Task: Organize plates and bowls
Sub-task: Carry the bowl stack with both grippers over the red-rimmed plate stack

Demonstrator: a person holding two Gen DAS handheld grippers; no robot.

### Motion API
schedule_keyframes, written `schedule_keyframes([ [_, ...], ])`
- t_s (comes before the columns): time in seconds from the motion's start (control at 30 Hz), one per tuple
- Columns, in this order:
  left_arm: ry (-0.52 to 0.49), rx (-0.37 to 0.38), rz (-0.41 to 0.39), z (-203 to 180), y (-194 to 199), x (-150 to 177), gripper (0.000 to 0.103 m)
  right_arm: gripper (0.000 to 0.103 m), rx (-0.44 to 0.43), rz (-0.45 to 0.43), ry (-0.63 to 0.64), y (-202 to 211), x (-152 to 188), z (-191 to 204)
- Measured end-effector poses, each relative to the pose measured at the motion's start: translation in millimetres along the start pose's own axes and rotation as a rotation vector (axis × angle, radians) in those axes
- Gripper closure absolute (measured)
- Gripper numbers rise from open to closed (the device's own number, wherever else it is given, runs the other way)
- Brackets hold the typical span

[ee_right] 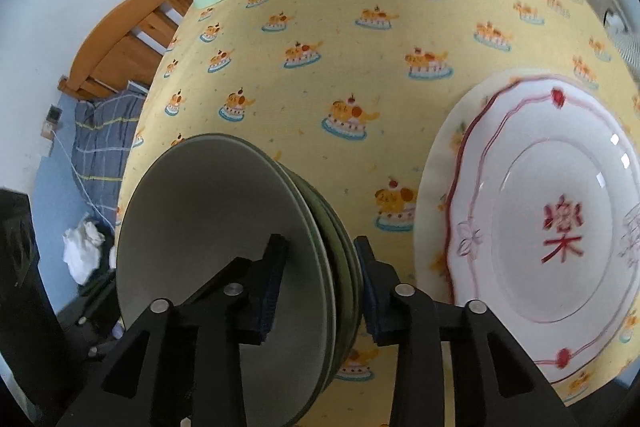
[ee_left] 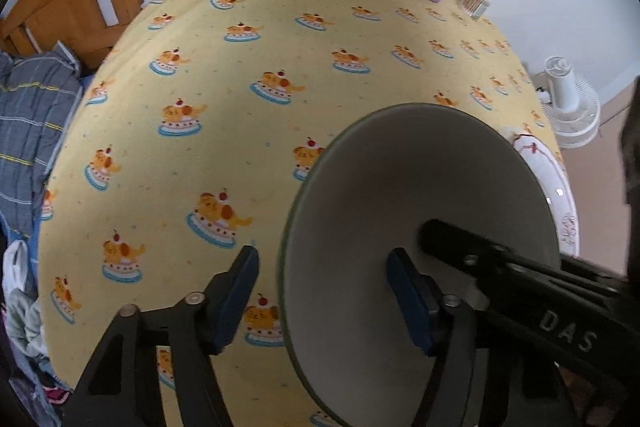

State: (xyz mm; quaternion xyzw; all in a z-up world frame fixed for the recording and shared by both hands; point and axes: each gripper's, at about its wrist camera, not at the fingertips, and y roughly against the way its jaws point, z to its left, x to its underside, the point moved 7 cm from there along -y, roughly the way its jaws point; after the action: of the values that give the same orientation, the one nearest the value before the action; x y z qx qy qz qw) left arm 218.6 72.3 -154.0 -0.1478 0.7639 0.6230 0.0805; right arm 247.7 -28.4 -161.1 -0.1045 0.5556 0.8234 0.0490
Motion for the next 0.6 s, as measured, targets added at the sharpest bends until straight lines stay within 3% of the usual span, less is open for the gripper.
schedule_keyframes([
  [0.1,0.014,0.048,0.014,1,-2,-1,0.040,0.056,-0.070,0.039,-0.097,-9,4,-5],
  [0.23,-0.015,0.100,0.035,-3,-3,-1,0.046,0.055,-0.036,0.028,-0.100,-7,5,-1],
  [0.3,-0.031,0.112,0.041,-7,-2,-2,0.054,0.055,-0.021,0.028,-0.102,-6,6,1],
  [0.6,-0.063,0.117,0.076,-10,-2,-2,0.056,0.058,0.067,0.034,-0.112,-2,6,1],
])
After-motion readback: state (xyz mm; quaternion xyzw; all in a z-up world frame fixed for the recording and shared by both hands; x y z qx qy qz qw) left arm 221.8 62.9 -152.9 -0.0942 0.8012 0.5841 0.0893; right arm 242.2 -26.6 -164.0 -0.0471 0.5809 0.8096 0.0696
